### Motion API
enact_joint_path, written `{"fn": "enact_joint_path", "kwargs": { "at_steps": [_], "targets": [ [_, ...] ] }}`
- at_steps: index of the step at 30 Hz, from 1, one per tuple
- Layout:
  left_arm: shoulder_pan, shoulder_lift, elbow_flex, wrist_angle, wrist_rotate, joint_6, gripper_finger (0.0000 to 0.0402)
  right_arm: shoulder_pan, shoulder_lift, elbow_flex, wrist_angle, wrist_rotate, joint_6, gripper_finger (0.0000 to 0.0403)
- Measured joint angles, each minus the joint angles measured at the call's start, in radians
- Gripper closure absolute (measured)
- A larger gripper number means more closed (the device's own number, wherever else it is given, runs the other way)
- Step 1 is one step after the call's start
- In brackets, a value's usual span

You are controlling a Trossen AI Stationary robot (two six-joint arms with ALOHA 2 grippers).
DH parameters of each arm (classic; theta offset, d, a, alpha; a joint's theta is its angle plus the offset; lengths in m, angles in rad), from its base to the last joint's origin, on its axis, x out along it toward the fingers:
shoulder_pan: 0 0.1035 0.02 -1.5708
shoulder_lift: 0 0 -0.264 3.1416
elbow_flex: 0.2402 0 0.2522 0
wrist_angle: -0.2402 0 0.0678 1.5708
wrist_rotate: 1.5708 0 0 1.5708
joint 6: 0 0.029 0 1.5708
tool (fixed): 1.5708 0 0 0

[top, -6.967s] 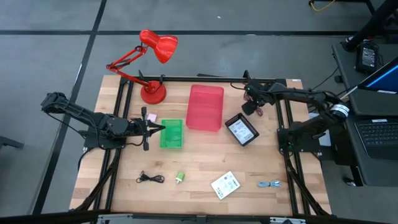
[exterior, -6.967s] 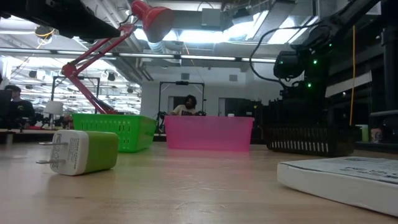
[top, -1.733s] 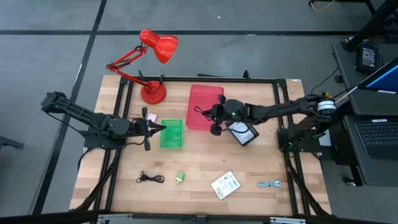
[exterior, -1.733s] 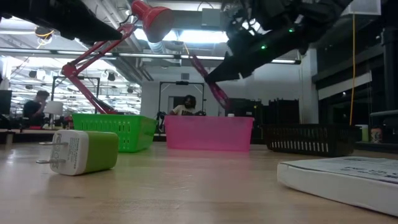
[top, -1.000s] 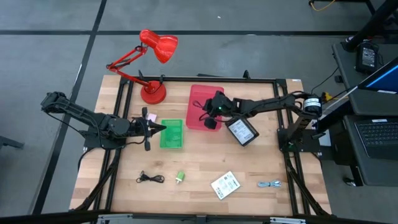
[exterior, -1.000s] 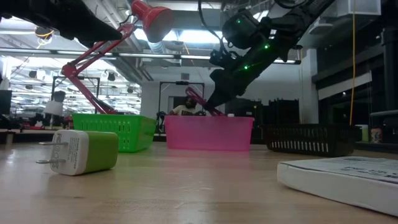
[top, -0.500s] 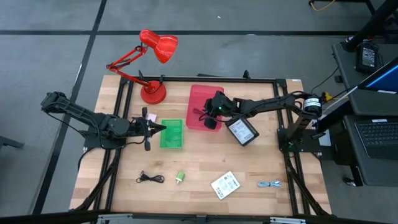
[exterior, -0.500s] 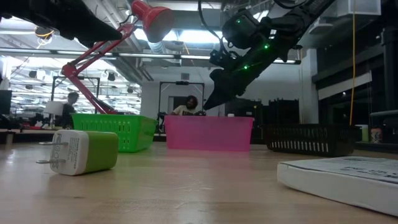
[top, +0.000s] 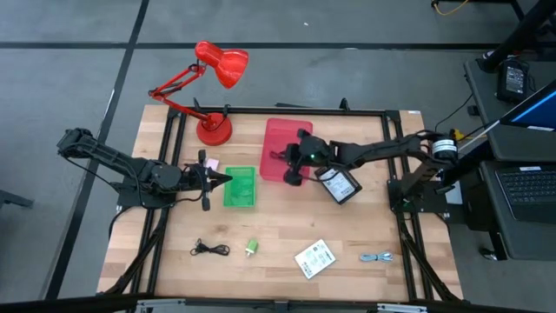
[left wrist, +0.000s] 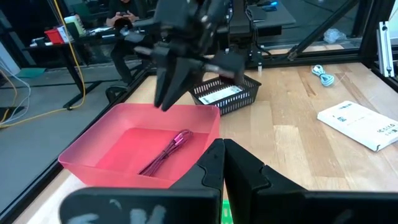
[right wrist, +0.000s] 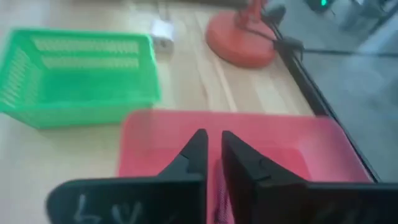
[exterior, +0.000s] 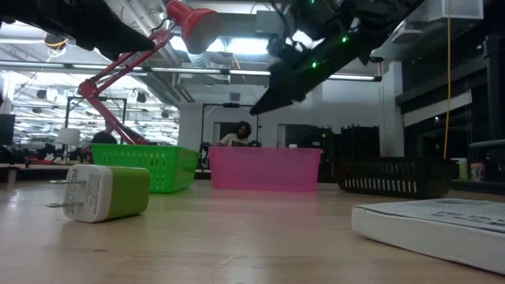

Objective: Pick and place items into bin
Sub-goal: Put the white charger adapter into the green bin

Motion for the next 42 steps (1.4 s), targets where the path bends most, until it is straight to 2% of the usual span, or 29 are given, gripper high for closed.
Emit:
{"fn": "enact_joint_path", "kwargs": {
  "at_steps": [3, 5, 7, 15, 24, 28, 31, 35, 39, 42],
  "targets": [
    [0.000, 0.000, 0.000, 0.000, 0.000, 0.000, 0.0398, 0.015, -0.009, 0.000, 0.012, -0.088, -0.011, 0.0398],
    [0.000, 0.000, 0.000, 0.000, 0.000, 0.000, 0.0398, 0.016, -0.009, -0.001, 0.011, -0.169, -0.020, 0.0398],
    [0.000, 0.000, 0.000, 0.000, 0.000, 0.000, 0.0398, 0.017, -0.009, -0.014, 0.035, -0.203, -0.015, 0.0393],
    [0.000, 0.000, 0.000, 0.000, 0.000, 0.000, 0.0398, 0.009, -0.061, -0.236, 0.443, -0.203, -0.030, 0.0398],
    [0.009, 0.000, 0.007, -0.007, -0.014, 0.040, 0.0398, 0.009, -0.195, -0.386, 0.528, -0.210, -0.034, 0.0396],
    [0.053, 0.004, 0.085, -0.173, -0.004, -0.020, 0.0398, 0.008, -0.207, -0.431, 0.570, -0.209, -0.059, 0.0396],
    [0.116, 0.025, 0.165, -0.347, -0.008, -0.084, 0.0398, -0.005, -0.214, -0.441, 0.592, -0.209, -0.059, 0.0396],
    [0.206, 0.061, 0.260, -0.496, -0.002, -0.174, 0.0398, -0.024, -0.215, -0.439, 0.588, -0.209, -0.058, 0.0396],
    [0.307, 0.133, 0.337, -0.637, 0.095, -0.237, 0.0398, -0.035, -0.215, -0.438, 0.590, -0.209, -0.058, 0.0396],
    [0.374, 0.212, 0.386, -0.707, 0.195, -0.225, 0.0398, -0.036, -0.215, -0.438, 0.589, -0.209, -0.058, 0.0396]
  ]
}}
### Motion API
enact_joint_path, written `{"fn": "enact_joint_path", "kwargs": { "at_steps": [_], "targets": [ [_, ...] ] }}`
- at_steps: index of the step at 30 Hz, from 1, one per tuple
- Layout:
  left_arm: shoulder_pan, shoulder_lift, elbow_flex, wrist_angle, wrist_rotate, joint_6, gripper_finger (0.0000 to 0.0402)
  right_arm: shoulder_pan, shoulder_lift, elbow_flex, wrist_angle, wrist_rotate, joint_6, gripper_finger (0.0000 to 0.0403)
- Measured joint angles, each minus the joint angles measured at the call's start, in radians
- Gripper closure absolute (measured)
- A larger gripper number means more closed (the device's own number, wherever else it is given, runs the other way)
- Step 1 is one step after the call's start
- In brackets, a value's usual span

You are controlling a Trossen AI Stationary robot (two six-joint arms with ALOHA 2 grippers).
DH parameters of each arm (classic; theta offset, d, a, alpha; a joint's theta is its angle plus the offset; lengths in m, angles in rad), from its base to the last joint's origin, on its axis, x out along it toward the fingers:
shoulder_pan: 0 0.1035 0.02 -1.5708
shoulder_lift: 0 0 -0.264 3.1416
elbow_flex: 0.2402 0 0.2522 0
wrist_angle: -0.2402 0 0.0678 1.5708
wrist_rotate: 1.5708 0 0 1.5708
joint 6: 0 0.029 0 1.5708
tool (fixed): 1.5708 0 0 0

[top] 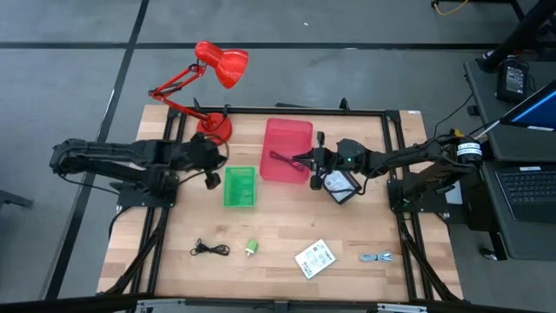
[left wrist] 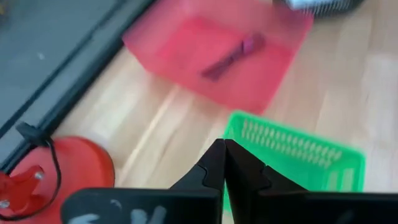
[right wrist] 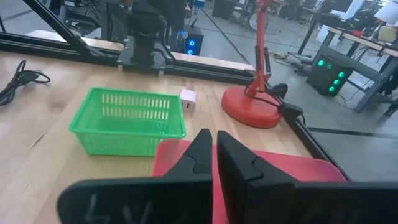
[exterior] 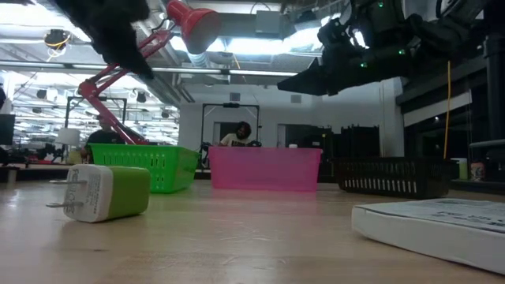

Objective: Pick and place items into bin
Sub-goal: Put the white charger adapter into the green bin

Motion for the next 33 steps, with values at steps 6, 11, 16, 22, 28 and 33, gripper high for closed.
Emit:
{"fn": "enact_joint_path", "kwargs": {
  "at_steps": [6, 11, 16, 22, 28, 33],
  "targets": [
    [0.077, 0.140, 0.107, -0.133, 0.057, 0.156, 0.0397, 0.000, 0.000, 0.000, 0.000, -0.001, 0.003, 0.0396],
    [0.089, 0.186, 0.123, -0.156, -0.014, 0.256, 0.0397, 0.000, 0.000, 0.000, -0.001, -0.002, 0.003, 0.0396],
    [0.087, 0.196, 0.122, -0.168, -0.001, 0.286, 0.0390, 0.000, 0.000, 0.000, -0.009, -0.003, 0.004, 0.0396],
    [0.088, 0.196, 0.122, -0.186, 0.024, 0.286, 0.0341, 0.001, 0.000, 0.001, -0.010, -0.003, 0.004, 0.0396],
    [0.088, 0.196, 0.122, -0.193, -0.015, 0.277, 0.0267, 0.001, 0.000, 0.001, -0.010, -0.003, 0.004, 0.0396],
    [0.088, 0.196, 0.122, -0.193, -0.051, 0.277, 0.0214, 0.001, 0.000, 0.001, -0.011, -0.003, 0.004, 0.0396]
  ]
}}
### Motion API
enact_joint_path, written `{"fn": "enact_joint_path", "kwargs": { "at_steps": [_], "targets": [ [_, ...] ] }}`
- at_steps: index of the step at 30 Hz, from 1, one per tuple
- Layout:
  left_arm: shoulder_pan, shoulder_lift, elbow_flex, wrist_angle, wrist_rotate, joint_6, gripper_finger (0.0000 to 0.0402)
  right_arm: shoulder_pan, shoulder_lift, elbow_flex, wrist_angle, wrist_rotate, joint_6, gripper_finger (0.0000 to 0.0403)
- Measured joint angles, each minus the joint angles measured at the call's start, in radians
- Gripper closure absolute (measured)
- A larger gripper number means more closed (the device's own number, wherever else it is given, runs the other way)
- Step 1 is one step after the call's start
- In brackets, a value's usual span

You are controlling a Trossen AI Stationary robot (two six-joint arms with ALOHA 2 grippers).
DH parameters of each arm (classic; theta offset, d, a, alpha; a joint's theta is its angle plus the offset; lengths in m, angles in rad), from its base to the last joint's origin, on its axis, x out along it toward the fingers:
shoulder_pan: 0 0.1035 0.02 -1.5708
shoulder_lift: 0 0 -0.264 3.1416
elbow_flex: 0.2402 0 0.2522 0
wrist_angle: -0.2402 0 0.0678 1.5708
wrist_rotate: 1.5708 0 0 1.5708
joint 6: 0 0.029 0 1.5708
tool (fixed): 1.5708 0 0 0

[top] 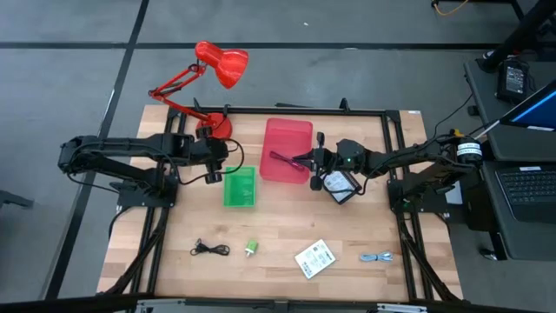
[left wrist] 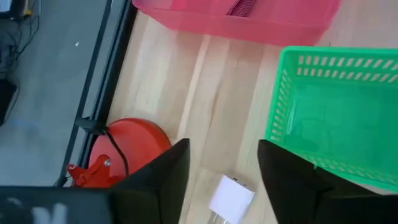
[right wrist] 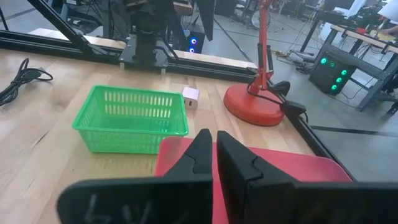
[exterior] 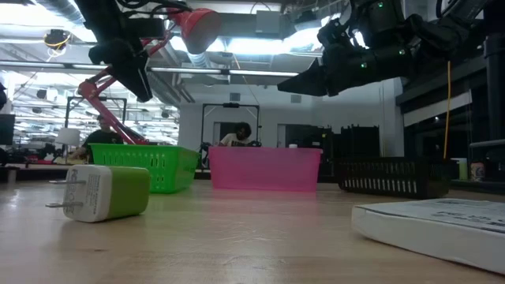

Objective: Pick and place items into bin
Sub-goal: Put the white charger adapter into the green bin

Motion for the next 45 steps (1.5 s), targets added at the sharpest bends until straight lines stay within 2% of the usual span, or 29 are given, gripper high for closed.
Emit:
{"fn": "enact_joint_path", "kwargs": {
  "at_steps": [5, 12, 21, 25, 32, 37, 40, 45],
  "targets": [
    [0.000, 0.000, 0.000, 0.000, -0.036, 0.014, 0.0190, 0.000, 0.000, 0.000, -0.003, 0.000, 0.000, 0.0396],
    [0.001, 0.000, -0.001, -0.025, -0.040, -0.067, 0.0188, 0.000, 0.000, 0.000, -0.005, 0.000, 0.000, 0.0396],
    [0.066, 0.026, -0.001, -0.112, 0.070, -0.105, 0.0189, 0.000, 0.000, 0.000, -0.006, 0.000, -0.001, 0.0396],
    [0.114, 0.086, -0.001, -0.149, 0.116, -0.047, 0.0189, 0.000, 0.000, 0.000, 0.000, 0.000, -0.002, 0.0396],
    [0.173, 0.217, -0.001, -0.146, 0.133, 0.112, 0.0190, -0.001, 0.000, 0.000, 0.011, 0.000, -0.035, 0.0396],
    [0.193, 0.293, -0.001, -0.146, 0.149, 0.193, 0.0190, 0.000, 0.000, 0.000, 0.011, 0.000, -0.049, 0.0396],
    [0.198, 0.333, -0.001, -0.144, 0.195, 0.229, 0.0190, 0.000, 0.000, 0.000, 0.003, 0.000, -0.053, 0.0396],
    [0.202, 0.387, -0.001, -0.141, 0.193, 0.260, 0.0190, 0.000, 0.000, 0.000, 0.002, 0.000, -0.053, 0.0396]
  ]
}}
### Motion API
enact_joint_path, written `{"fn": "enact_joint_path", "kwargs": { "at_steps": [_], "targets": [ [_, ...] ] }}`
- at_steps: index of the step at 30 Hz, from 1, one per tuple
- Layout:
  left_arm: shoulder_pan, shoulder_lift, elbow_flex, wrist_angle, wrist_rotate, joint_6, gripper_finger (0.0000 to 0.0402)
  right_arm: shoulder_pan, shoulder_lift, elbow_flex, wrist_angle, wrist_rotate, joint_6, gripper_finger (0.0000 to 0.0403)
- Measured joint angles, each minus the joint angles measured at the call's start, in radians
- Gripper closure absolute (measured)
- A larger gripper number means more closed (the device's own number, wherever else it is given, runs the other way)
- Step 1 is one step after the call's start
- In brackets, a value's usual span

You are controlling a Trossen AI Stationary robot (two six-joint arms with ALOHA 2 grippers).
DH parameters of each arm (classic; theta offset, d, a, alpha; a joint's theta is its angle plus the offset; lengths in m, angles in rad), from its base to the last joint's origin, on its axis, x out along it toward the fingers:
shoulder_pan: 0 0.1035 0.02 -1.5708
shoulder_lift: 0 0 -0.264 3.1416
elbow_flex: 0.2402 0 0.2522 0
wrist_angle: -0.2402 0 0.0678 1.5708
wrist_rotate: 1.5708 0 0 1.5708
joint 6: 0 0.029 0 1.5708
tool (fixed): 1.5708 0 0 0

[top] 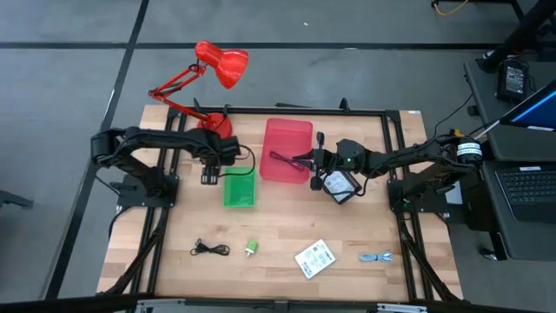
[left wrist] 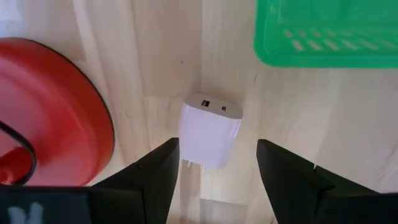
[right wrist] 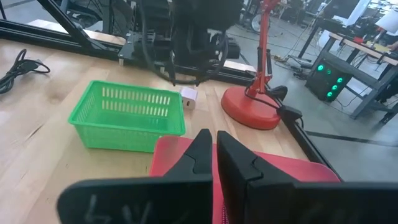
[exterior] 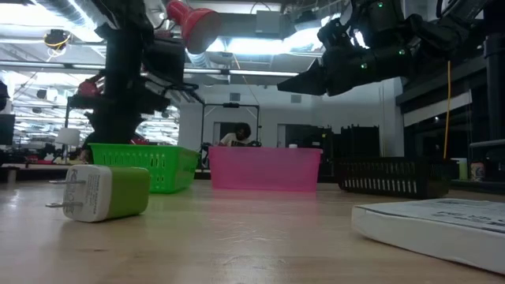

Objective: Pick and place items into bin
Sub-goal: Put the white charger adapter into the green bin

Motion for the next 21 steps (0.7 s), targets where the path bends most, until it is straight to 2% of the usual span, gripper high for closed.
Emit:
{"fn": "enact_joint_path", "kwargs": {
  "at_steps": [13, 21],
  "targets": [
    [0.055, 0.086, 0.000, 0.026, -0.003, 0.028, 0.0190, 0.000, 0.000, 0.000, 0.000, 0.000, -0.001, 0.0396],
    [0.055, 0.109, 0.000, 0.026, 0.039, 0.038, 0.0190, 0.000, 0.000, 0.000, 0.000, 0.000, -0.003, 0.0396]
  ]
}}
